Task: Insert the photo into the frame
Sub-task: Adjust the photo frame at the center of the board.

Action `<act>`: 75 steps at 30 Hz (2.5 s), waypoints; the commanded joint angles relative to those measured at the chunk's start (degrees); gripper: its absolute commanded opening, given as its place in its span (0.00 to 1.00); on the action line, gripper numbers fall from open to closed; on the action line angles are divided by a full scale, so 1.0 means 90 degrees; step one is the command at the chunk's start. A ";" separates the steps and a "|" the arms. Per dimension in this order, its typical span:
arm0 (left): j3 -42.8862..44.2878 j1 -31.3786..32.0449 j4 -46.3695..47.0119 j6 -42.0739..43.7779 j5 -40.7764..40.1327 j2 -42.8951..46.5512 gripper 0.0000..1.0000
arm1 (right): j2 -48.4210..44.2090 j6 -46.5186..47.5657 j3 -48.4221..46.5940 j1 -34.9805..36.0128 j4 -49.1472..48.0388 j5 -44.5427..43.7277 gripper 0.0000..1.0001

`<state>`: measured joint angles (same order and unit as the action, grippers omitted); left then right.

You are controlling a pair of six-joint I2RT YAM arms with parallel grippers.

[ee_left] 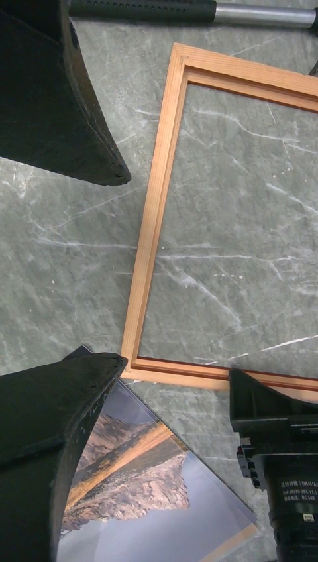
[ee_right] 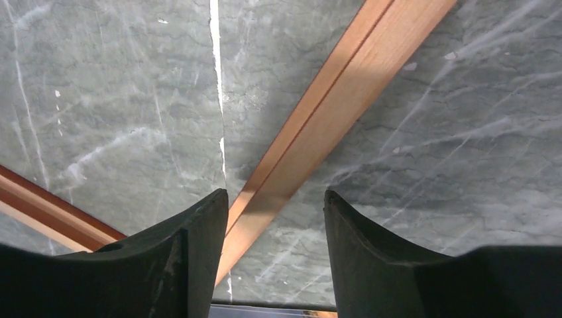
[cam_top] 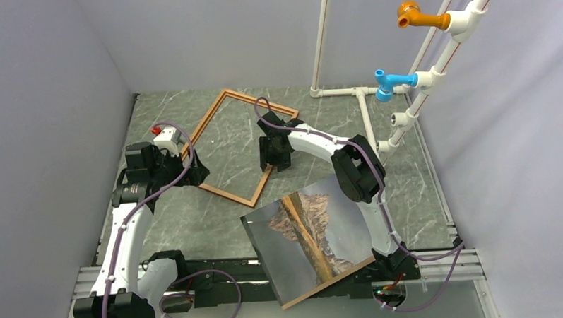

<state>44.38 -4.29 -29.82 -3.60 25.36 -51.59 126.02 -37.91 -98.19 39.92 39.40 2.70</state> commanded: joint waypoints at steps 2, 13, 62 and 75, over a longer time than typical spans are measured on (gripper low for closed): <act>0.0206 0.0019 0.0121 0.0134 0.0114 0.0010 0.99 | 0.0380 0.0023 -0.0441 0.0161 0.0439 -0.0285 0.54; 0.0207 0.0019 0.0115 0.0136 0.0073 0.0010 0.99 | 0.0835 0.0639 -0.1536 0.0124 0.1073 -0.1234 0.17; 0.0234 0.0023 0.0081 0.0137 0.0048 -0.0088 0.99 | -0.1889 0.1021 0.2354 -0.1224 -0.0423 0.0003 0.50; 0.0225 0.0019 0.0084 0.0136 0.0036 -0.0061 0.99 | -0.1283 0.0752 0.1875 -0.1223 -0.0520 0.0168 0.14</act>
<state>44.38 -4.29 -29.87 -3.60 25.43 -52.36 111.98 -29.85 -77.71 28.91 36.38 3.62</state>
